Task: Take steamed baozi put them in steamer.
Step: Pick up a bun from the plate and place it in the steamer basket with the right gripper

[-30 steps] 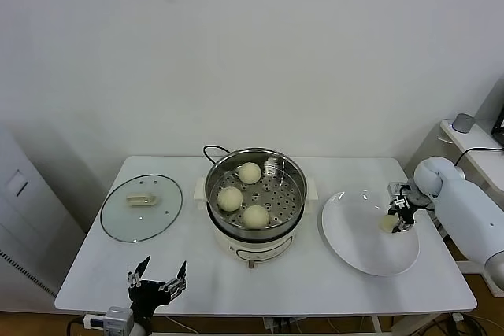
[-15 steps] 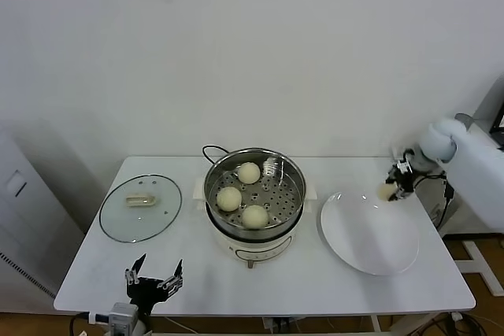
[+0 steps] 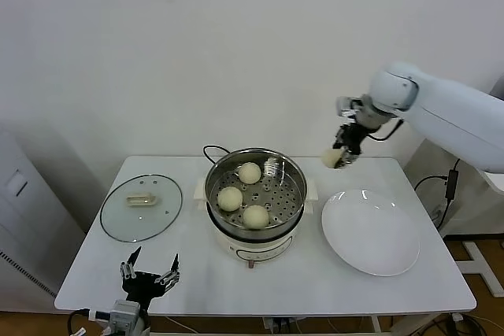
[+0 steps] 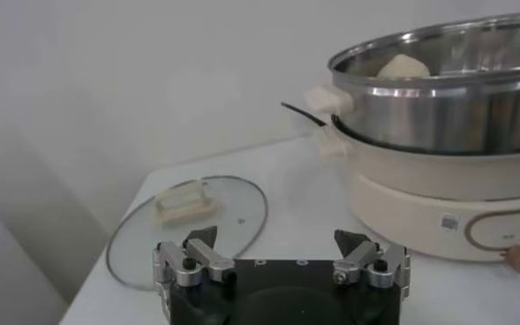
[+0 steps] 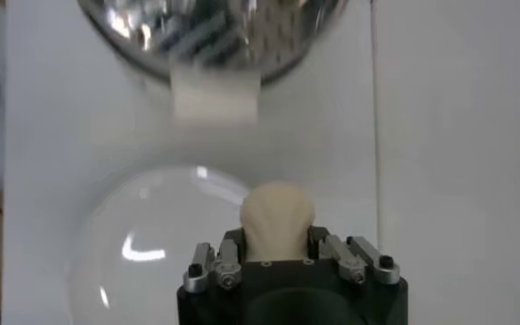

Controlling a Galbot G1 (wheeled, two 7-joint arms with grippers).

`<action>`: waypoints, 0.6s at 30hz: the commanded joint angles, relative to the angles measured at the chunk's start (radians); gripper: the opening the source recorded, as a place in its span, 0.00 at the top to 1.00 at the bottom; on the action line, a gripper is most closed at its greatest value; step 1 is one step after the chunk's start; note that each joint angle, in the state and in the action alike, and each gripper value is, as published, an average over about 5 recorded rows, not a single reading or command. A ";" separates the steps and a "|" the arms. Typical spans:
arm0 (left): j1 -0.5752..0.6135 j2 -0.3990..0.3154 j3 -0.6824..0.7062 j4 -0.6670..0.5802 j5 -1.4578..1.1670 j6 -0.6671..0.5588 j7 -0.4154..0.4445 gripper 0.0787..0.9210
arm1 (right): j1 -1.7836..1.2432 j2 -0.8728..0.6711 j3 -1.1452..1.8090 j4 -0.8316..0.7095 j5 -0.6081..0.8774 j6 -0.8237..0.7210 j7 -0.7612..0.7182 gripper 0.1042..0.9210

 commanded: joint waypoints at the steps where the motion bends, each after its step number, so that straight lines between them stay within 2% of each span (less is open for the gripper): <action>1: -0.006 -0.045 0.004 -0.012 0.017 -0.002 -0.004 0.12 | 0.101 0.195 -0.168 0.039 0.210 -0.187 0.084 0.60; 18: -0.031 -0.049 0.003 0.011 -0.001 0.007 0.002 0.12 | -0.119 0.339 -0.081 -0.102 0.100 -0.192 0.119 0.60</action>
